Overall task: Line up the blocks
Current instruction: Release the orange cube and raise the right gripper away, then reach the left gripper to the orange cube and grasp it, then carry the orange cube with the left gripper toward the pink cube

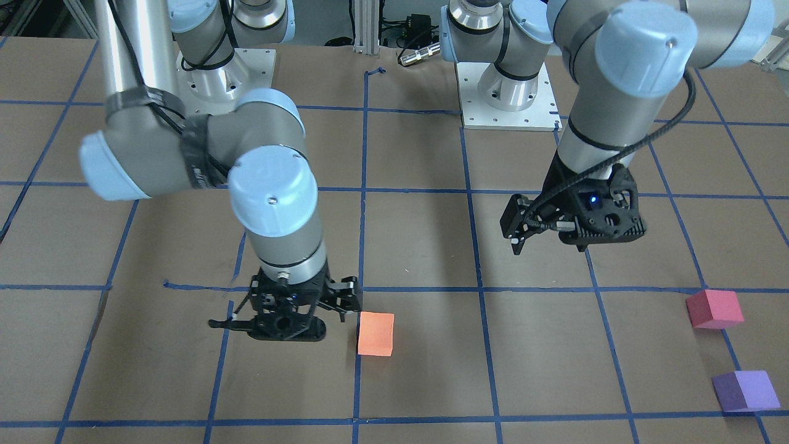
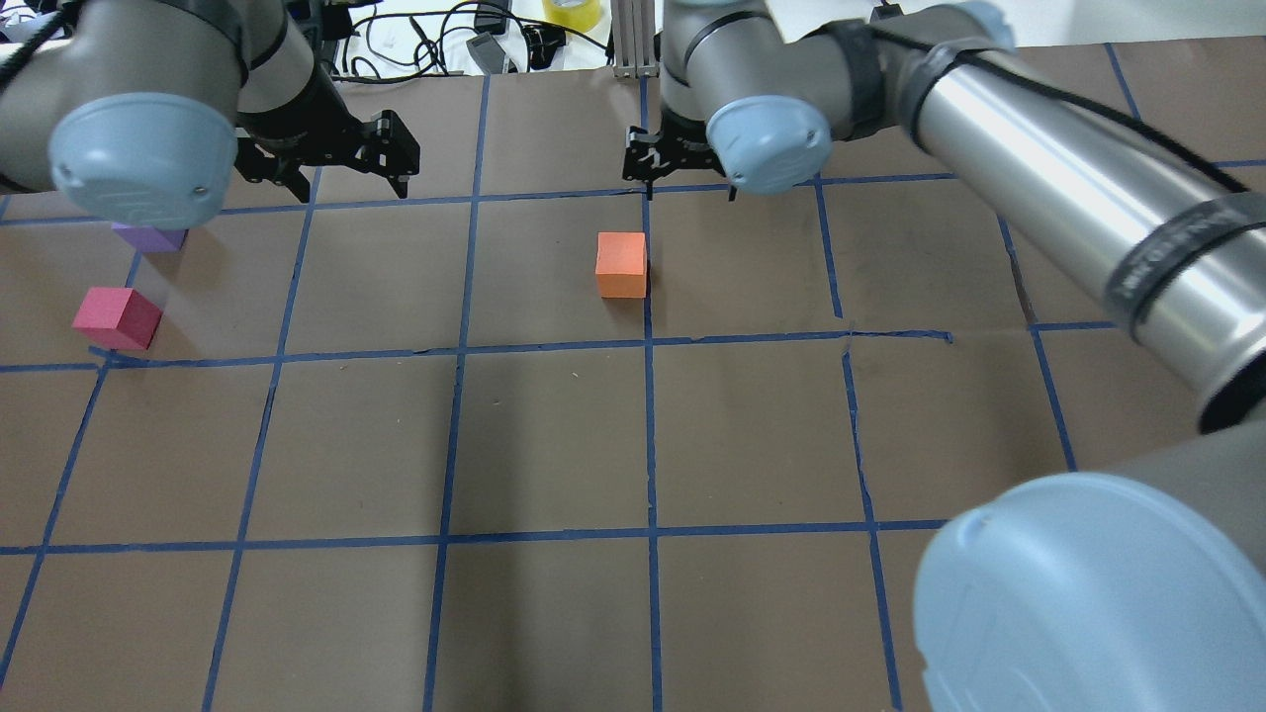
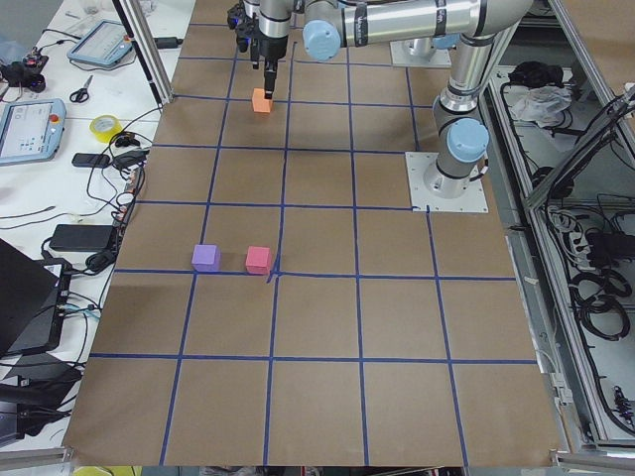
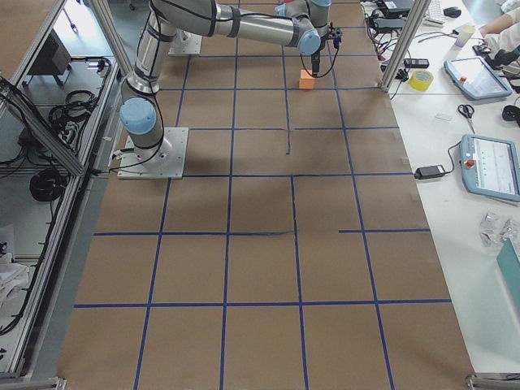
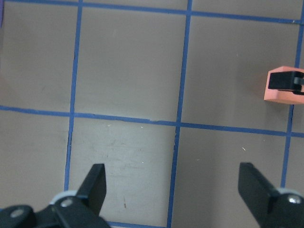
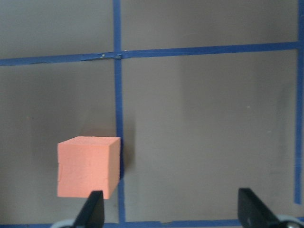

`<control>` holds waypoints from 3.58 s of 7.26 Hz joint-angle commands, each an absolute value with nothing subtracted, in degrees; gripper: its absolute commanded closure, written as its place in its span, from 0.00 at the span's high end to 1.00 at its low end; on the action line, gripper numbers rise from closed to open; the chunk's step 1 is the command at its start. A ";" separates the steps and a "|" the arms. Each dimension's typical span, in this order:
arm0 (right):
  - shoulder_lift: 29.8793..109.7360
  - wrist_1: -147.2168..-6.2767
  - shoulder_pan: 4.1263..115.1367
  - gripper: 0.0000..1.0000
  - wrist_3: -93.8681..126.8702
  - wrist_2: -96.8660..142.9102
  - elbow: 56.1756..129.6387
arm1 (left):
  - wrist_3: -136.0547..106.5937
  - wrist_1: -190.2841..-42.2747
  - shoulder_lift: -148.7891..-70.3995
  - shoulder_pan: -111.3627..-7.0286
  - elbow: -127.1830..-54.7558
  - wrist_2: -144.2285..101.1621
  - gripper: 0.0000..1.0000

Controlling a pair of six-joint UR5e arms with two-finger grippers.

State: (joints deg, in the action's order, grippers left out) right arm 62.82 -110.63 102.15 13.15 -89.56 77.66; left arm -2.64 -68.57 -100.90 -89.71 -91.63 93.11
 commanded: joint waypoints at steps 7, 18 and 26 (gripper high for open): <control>81.65 -89.21 94.75 1.00 5.45 -92.02 80.42 | -11.78 -53.18 -125.14 -109.78 -83.32 93.60 1.00; 81.65 -89.74 94.48 1.00 5.10 -92.72 80.95 | -12.92 -49.75 -130.52 -109.78 -83.32 96.06 0.30; 81.65 -89.91 94.57 1.00 5.10 -92.72 80.95 | -4.46 -51.68 -120.42 -77.04 -87.97 95.45 0.00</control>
